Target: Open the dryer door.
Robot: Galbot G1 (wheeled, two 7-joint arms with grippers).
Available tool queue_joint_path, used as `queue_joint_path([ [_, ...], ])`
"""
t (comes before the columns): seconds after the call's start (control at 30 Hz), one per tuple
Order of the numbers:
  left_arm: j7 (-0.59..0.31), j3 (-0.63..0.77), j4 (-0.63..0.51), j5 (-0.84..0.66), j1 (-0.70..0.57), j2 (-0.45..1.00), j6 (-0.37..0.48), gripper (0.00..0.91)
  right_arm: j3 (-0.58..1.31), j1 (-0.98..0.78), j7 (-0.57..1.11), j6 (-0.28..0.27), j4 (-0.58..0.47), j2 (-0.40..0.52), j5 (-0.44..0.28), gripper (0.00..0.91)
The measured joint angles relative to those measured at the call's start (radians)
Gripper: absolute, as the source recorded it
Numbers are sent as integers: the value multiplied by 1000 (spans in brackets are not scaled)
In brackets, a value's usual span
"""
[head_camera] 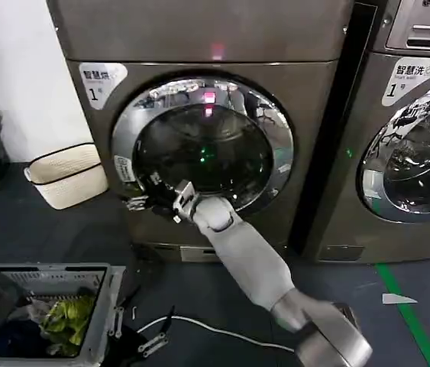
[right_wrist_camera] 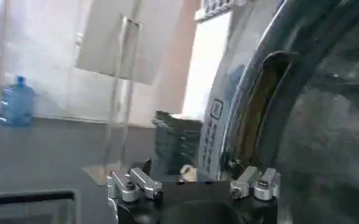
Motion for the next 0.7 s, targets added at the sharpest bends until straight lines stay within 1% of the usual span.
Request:
queue_joint_path([
  [0.03, 0, 0, 1, 0, -1, 1, 0, 907, -2, -3, -18, 9, 9, -15, 5, 907],
  [0.17, 0, -4, 1, -4, -3, 2, 1, 907, -3, -13, -63, 18, 33, -61, 22, 907],
  [0.2, 0, -6, 1, -5, -2, 3, 1, 907, -4, -19, -78, 29, 41, -70, 29, 907],
  [0.33, 1, -21, 0, -21, -5, 5, 3, 907, -12, -41, -114, 46, 78, -106, 60, 907],
  [0.4, 1, -33, 0, -40, -11, 9, 6, 907, -18, -57, -165, 85, 108, -138, 104, 907],
  [0.47, 1, -50, 2, -64, -20, 14, 13, 907, -22, -74, -242, 109, 141, -176, 157, 907],
  [0.57, 8, -95, 0, -101, -40, 19, 29, 907, -19, -95, -348, 127, 182, -233, 219, 907],
  [0.7, 12, -179, -16, -150, -46, 7, 50, 907, -4, -120, -459, 141, 231, -303, 265, 907],
])
